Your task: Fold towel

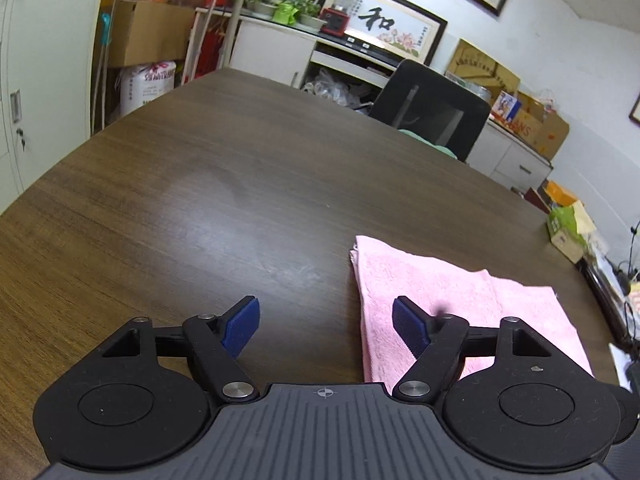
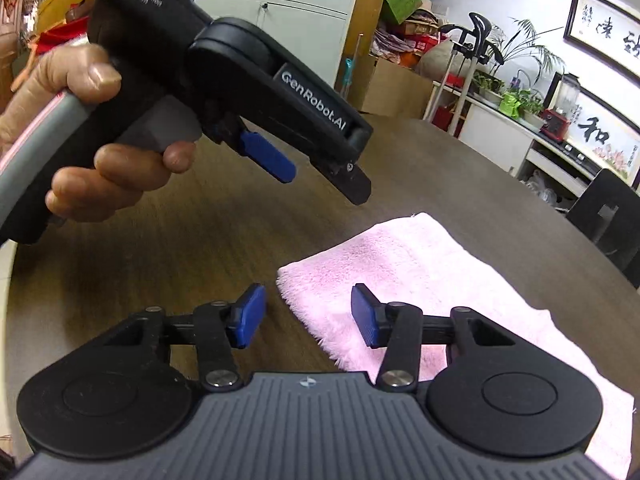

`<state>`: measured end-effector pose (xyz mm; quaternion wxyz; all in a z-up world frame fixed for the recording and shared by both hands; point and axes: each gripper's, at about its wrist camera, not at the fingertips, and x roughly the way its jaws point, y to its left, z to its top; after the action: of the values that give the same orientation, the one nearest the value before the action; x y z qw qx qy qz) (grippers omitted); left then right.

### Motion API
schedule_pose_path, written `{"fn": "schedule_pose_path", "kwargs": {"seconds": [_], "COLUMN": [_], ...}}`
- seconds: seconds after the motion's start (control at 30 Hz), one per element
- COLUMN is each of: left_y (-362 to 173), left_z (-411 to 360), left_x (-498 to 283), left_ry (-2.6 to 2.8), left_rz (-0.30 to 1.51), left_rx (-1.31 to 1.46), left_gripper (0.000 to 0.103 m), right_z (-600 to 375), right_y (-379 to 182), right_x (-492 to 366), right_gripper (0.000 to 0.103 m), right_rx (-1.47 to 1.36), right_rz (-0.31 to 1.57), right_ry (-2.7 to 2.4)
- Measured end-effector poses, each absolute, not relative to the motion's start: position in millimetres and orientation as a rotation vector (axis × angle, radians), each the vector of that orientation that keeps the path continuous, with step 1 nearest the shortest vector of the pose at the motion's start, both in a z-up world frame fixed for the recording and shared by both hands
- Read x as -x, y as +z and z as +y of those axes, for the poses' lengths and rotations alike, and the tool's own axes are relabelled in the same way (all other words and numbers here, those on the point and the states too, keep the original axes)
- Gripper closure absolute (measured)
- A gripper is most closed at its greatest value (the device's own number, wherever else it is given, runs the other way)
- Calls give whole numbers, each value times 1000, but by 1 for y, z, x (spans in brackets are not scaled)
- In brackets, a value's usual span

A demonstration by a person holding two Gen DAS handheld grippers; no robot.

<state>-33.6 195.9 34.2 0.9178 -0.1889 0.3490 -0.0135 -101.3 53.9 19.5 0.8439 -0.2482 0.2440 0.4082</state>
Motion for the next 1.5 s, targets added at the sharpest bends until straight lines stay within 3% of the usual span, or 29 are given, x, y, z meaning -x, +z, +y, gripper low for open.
{"fn": "schedule_pose_path", "kwargs": {"seconds": [0.13, 0.37, 0.63, 0.7, 0.77, 1.07, 1.5], "left_y": [31, 26, 23, 22, 21, 14, 14], "left_z": [203, 206, 207, 209, 212, 225, 208], "left_x": [31, 24, 21, 21, 21, 17, 4], "left_ry": [-45, -74, -84, -82, -81, -97, -214], "left_rz": [724, 739, 746, 746, 746, 764, 851], "left_rx": [423, 457, 491, 501, 509, 577, 654], "left_gripper": [21, 18, 13, 12, 11, 9, 7], "right_z": [66, 88, 109, 111, 112, 108, 54], "right_y": [17, -1, -3, 0, 3, 5, 35], "right_x": [107, 133, 135, 132, 129, 119, 113], "right_gripper": [57, 72, 72, 75, 85, 96, 97], "right_rx": [622, 901, 1105, 1131, 1144, 902, 553], "right_rz": [464, 330, 296, 314, 346, 420, 365], "right_ry": [840, 754, 776, 800, 826, 788, 721]}}
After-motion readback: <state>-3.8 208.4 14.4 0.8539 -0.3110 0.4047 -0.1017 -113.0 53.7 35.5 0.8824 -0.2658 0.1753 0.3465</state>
